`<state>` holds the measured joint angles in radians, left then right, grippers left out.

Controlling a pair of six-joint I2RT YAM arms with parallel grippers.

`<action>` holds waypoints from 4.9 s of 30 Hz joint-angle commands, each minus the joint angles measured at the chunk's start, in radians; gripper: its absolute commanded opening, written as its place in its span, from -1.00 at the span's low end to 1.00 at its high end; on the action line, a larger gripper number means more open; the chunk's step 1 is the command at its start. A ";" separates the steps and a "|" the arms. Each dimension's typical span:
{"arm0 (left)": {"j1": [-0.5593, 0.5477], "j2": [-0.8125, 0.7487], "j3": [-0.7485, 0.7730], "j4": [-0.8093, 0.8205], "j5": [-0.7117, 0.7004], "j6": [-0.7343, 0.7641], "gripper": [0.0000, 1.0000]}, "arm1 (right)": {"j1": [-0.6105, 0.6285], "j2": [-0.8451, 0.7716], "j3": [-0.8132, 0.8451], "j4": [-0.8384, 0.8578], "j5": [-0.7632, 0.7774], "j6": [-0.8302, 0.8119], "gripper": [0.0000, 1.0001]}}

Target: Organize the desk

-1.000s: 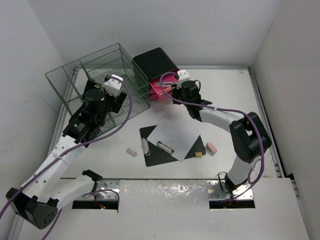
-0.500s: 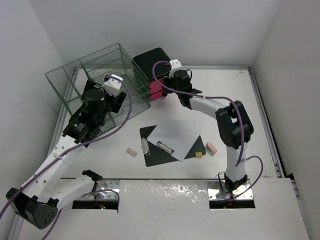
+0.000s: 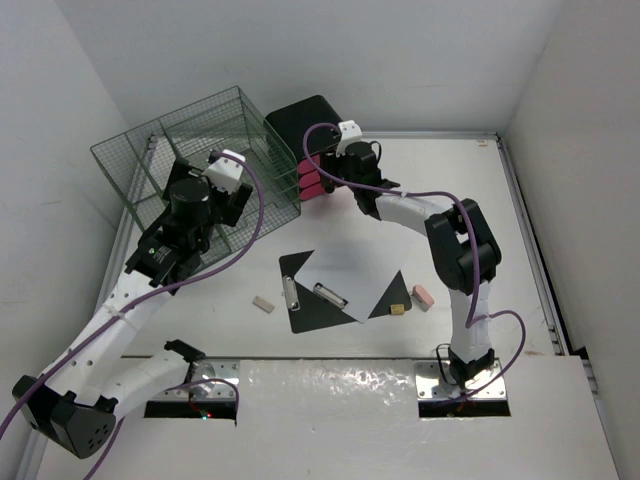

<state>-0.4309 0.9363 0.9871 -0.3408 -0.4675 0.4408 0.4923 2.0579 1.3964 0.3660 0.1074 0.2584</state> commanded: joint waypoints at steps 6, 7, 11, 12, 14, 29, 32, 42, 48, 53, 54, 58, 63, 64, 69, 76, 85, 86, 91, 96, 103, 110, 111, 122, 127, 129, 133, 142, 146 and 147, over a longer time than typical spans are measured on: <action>0.011 -0.013 0.002 0.034 -0.003 0.006 0.99 | -0.001 -0.051 -0.079 0.083 0.020 -0.002 0.10; 0.011 -0.013 0.001 0.034 -0.003 0.006 0.99 | -0.001 -0.050 -0.082 0.093 0.020 -0.001 0.10; 0.012 -0.008 0.001 0.034 -0.002 0.006 0.99 | -0.001 -0.001 -0.033 0.077 -0.001 -0.010 0.04; 0.011 -0.010 0.001 0.034 -0.002 0.007 0.99 | -0.001 0.010 -0.017 0.070 -0.009 -0.005 0.01; 0.011 -0.011 0.002 0.033 -0.006 0.007 0.99 | -0.001 0.025 0.004 0.067 -0.006 -0.005 0.00; 0.011 -0.014 0.004 0.028 0.004 0.007 0.99 | -0.006 0.093 0.066 0.042 0.008 0.008 -0.22; 0.011 -0.008 0.008 0.025 0.001 0.007 0.99 | -0.009 0.090 0.053 0.053 0.014 0.007 -0.34; 0.011 -0.001 0.024 -0.042 0.163 0.018 0.99 | -0.017 -0.045 -0.210 0.164 0.003 0.050 -1.00; 0.007 0.025 0.025 -0.096 0.282 0.061 0.99 | -0.015 -0.149 -0.391 0.234 -0.014 0.079 -1.00; -0.002 0.036 0.030 -0.207 0.510 0.119 0.99 | -0.015 -0.200 -0.454 0.225 -0.037 0.076 -0.56; -0.006 0.038 0.028 -0.242 0.548 0.130 0.99 | -0.015 -0.211 -0.467 0.209 -0.043 0.074 -0.41; -0.052 0.053 0.015 -0.374 0.654 0.249 0.99 | -0.017 -0.293 -0.516 0.156 -0.058 0.067 0.15; -0.164 0.076 -0.065 -0.425 0.710 0.317 0.99 | -0.017 -0.395 -0.557 0.027 -0.040 0.041 0.54; -0.219 0.087 -0.092 -0.420 0.687 0.317 0.99 | -0.017 -0.413 -0.562 0.007 -0.037 0.036 0.62; -0.249 0.174 -0.151 -0.443 0.607 0.403 0.92 | -0.018 -0.541 -0.609 -0.070 0.012 0.030 0.76; -0.226 0.191 -0.294 -0.360 0.625 0.542 0.67 | -0.038 -0.699 -0.663 -0.170 0.170 0.019 0.78; -0.195 0.424 -0.340 -0.174 0.592 0.558 0.65 | -0.063 -0.788 -0.717 -0.161 0.184 -0.027 0.78; -0.195 0.447 -0.346 -0.170 0.596 0.570 0.62 | -0.064 -0.788 -0.718 -0.160 0.183 -0.028 0.77; -0.193 0.469 -0.353 -0.173 0.644 0.569 0.43 | -0.064 -0.788 -0.731 -0.159 0.186 -0.044 0.76; -0.193 0.492 -0.344 -0.205 0.667 0.550 -0.79 | -0.066 -0.788 -0.734 -0.154 0.195 -0.054 0.76; -0.193 0.454 -0.115 -0.334 0.745 0.403 -1.00 | -0.164 -0.800 -0.747 -0.203 0.141 0.022 0.79; -0.197 0.538 0.312 -0.175 0.712 0.116 -1.00 | -0.268 -0.846 -0.797 -0.190 0.080 0.071 0.78; -0.198 0.612 0.361 -0.155 0.675 0.087 -1.00 | -0.271 -0.860 -0.803 -0.191 0.086 0.070 0.78; -0.197 1.102 0.898 -0.095 0.305 -0.051 -1.00 | -0.282 -0.949 -0.840 -0.228 0.083 0.029 0.80; -0.197 1.164 0.932 -0.078 0.294 -0.048 -0.59 | -0.282 -0.984 -0.800 -0.338 -0.060 -0.013 0.81; -0.197 1.182 0.961 -0.095 0.308 -0.050 -0.28 | -0.282 -0.993 -0.791 -0.372 -0.080 -0.018 0.83; -0.197 1.185 0.987 -0.121 0.316 -0.050 0.20 | -0.284 -1.012 -0.740 -0.502 -0.121 -0.053 0.83; -0.215 1.092 1.036 -0.298 0.406 -0.071 0.31 | -0.184 -1.013 -0.698 -0.804 -0.298 -0.038 0.66; -0.215 0.963 1.000 -0.392 0.461 -0.122 0.31 | -0.046 -1.050 -0.758 -0.849 -0.206 0.045 0.60; -0.215 0.940 0.986 -0.408 0.463 -0.123 0.31 | 0.004 -1.059 -0.770 -0.852 -0.190 0.085 0.57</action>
<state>-0.6403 2.0480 1.9617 -0.6891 -0.0586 0.3599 0.4168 1.0389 0.6495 -0.4187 -0.1356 0.2642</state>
